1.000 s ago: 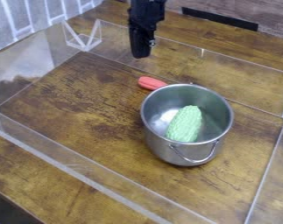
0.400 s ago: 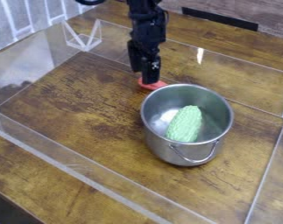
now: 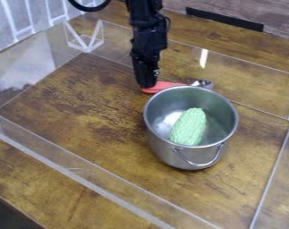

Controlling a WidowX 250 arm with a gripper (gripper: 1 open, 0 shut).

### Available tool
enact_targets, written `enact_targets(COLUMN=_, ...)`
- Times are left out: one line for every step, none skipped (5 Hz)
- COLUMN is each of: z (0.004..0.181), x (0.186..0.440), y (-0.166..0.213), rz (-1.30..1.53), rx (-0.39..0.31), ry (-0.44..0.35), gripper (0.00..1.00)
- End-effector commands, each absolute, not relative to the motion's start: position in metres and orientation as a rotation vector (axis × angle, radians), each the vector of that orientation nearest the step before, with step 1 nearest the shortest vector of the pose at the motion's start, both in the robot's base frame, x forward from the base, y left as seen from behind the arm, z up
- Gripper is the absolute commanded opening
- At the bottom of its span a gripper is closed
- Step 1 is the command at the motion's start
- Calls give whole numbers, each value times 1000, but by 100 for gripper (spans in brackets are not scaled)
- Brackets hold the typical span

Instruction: Move the orange spoon to the left

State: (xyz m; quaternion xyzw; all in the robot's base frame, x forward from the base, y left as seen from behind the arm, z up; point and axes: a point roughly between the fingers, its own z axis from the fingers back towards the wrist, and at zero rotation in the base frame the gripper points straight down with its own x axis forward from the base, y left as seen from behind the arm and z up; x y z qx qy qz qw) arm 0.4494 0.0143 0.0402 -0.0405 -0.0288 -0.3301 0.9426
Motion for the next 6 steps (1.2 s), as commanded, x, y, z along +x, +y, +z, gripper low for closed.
enact_targets(z=64, x=450, y=-2, rz=-749, rx=-43, ry=-95, gripper=0)
enact_targets(z=78, x=455, y=0, rz=-727, rx=-19, ry=-88, gripper=0)
enact_targets(z=95, x=460, y=3, rz=-702, rx=8, ry=-81, gripper=0)
enact_targets(z=126, x=462, y=3, rz=-795, rx=46, ry=-58, gripper=0)
enact_targets(z=118, x=460, y=3, rz=-885, rx=16, ry=-58, gripper=100)
enact_targets(z=102, x=458, y=6, rz=-947, rx=-12, ry=-60, gripper=100)
